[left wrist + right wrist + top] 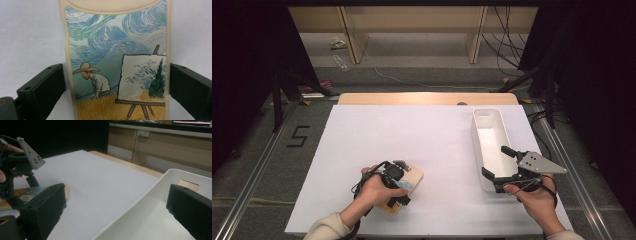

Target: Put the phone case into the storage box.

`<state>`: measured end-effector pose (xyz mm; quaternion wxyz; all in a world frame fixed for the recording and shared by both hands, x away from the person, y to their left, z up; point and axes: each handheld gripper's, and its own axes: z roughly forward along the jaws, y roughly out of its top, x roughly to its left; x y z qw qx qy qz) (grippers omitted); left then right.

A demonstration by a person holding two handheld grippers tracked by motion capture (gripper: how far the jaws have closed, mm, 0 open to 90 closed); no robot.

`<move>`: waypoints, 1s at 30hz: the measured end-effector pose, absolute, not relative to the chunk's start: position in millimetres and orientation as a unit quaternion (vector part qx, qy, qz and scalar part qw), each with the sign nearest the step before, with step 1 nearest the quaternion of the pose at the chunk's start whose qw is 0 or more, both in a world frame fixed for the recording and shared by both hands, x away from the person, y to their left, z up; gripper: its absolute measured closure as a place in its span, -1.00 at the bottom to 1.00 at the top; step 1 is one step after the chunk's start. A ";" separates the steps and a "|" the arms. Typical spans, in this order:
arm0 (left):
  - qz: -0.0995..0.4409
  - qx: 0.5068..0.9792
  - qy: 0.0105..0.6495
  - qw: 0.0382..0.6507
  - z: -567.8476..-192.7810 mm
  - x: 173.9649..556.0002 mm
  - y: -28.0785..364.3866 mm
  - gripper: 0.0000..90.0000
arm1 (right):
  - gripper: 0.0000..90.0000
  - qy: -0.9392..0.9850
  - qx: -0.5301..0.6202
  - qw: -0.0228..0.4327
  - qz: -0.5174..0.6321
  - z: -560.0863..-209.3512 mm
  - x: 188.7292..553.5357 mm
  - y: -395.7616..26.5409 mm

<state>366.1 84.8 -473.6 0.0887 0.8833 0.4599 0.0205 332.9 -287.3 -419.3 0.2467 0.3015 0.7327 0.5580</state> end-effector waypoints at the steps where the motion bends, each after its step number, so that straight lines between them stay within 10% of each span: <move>1: 0.021 0.884 0.460 0.087 -473.7 366.0 84.4 -0.95 | -0.92 0.733 0.302 0.247 0.558 -419.4 332.9 -287.3; 30: 0.030 0.878 0.470 0.087 -471.0 363.1 82.3 -0.77 | -0.92 0.731 0.301 0.245 0.561 -419.3 332.7 -286.9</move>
